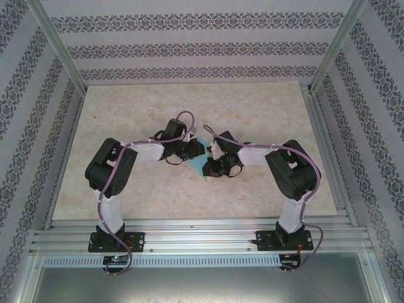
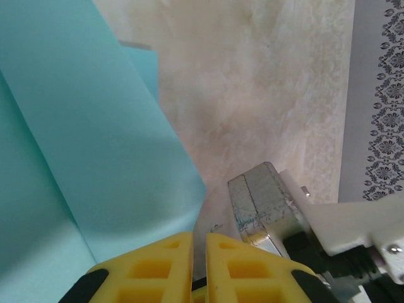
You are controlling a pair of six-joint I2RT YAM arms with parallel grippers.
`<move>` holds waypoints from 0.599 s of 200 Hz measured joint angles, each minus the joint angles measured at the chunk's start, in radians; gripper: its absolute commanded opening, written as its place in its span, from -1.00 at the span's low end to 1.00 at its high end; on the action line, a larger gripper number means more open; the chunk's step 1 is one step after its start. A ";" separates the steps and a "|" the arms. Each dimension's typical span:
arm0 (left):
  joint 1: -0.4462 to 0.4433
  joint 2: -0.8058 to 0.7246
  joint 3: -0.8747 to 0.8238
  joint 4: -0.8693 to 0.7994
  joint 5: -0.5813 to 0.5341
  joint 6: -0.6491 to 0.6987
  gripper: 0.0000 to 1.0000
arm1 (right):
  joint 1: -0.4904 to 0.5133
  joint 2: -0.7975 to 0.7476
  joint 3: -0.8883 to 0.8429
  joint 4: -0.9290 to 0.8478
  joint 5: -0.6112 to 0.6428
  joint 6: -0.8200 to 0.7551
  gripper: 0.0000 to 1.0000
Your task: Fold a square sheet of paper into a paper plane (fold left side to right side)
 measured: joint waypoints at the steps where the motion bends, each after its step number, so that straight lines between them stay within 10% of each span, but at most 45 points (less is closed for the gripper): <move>1: 0.000 0.001 0.000 0.001 0.000 -0.001 -0.69 | 0.000 0.000 0.000 0.000 0.000 0.000 -0.81; 120: -0.022 0.091 0.024 0.010 -0.053 0.010 -0.68 | 0.002 0.005 0.012 -0.020 0.005 0.003 -0.81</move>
